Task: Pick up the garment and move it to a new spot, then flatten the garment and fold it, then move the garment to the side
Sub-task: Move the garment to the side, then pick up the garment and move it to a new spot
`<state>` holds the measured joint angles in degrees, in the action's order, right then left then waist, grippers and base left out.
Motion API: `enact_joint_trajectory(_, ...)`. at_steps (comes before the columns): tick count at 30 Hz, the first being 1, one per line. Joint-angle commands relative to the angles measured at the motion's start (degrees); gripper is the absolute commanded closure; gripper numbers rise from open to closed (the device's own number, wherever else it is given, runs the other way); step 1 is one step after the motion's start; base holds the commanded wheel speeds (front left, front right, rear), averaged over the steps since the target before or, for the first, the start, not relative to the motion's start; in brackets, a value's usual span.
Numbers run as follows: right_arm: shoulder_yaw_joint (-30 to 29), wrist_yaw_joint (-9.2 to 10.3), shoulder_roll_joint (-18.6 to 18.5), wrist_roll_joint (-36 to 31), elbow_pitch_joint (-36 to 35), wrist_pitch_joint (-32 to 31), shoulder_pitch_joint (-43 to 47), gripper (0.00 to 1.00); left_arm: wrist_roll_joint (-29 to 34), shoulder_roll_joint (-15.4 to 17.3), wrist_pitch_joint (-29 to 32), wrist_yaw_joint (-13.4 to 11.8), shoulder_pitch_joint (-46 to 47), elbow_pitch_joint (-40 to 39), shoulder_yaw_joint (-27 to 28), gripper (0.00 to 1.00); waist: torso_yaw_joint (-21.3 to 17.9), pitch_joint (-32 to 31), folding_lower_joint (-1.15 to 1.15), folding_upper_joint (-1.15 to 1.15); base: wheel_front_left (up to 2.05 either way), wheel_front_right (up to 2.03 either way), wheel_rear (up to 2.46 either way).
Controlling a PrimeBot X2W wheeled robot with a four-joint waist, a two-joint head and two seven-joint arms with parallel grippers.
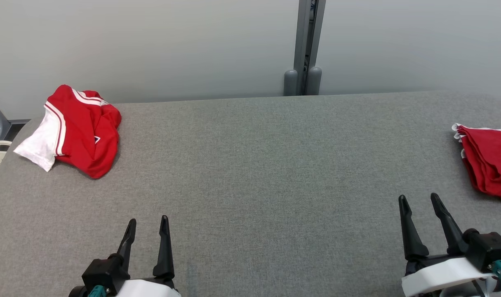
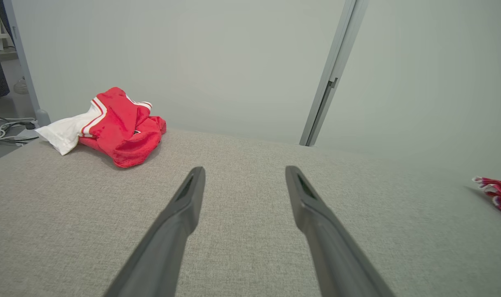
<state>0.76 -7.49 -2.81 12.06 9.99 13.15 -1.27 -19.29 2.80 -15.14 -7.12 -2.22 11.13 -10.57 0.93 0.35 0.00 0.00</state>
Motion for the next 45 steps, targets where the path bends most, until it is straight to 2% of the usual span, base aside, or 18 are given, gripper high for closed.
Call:
enact_joint_trajectory(1, 0.0, -0.02, -0.2, -0.1, -0.2, -0.1, 0.5, 0.0, 0.2, 0.2, 0.0, 0.0, 0.1, 0.1, -0.1, 0.0, 0.0, -0.1, 0.0, 0.0, 0.0, 0.0, 0.0)
enact_joint_trajectory(10, 0.0, -0.02, -0.2, -0.2, -0.5, -0.4, 1.1, 0.0, 0.3, 0.2, 0.0, 0.4, -0.2, 0.3, -0.3, 0.0, 0.3, -0.6, 0.0, 0.0, 0.0, 0.0, 0.0)
enact_joint_trajectory(17, 0.0, -0.02, -0.2, -0.6, -0.8, -0.6, 1.7, 0.0, 0.6, 0.2, 0.0, 0.5, 0.2, 0.5, -0.6, 0.0, 2.7, -1.0, 0.0, 0.0, 0.0, 0.0, 0.0)
enact_joint_trajectory(21, 0.6, -0.02, -0.2, -0.4, -1.0, -0.5, 1.8, 0.0, 1.0, 0.3, 0.0, 0.6, 0.9, 0.6, -0.8, 0.0, 6.6, -1.2, 0.0, 0.0, 0.0, 0.0, 0.0)
enact_joint_trajectory(35, 2.2, -0.02, -0.2, 0.2, -0.8, -0.1, 1.0, 0.0, 1.3, 1.2, 0.0, 0.5, 0.2, 0.0, 0.2, 0.0, 26.2, -1.5, 0.0, 0.0, 0.0, 0.0, 0.0)
enact_joint_trajectory(38, 3.0, -0.02, -0.2, 0.1, -0.6, -0.2, 0.7, 0.0, 1.0, 1.2, 0.0, 0.2, -0.3, -0.4, 0.7, 0.0, 28.4, -1.3, 0.0, 0.0, 0.0, 0.0, 0.0)
enact_joint_trajectory(45, 4.5, -0.02, -0.3, -0.3, -0.1, -0.7, -0.5, 0.0, 0.9, 1.0, 0.0, -0.1, -1.5, -1.8, 1.7, 0.0, 28.8, -0.7, 0.0, 0.0, 0.0, 0.0, 0.0)
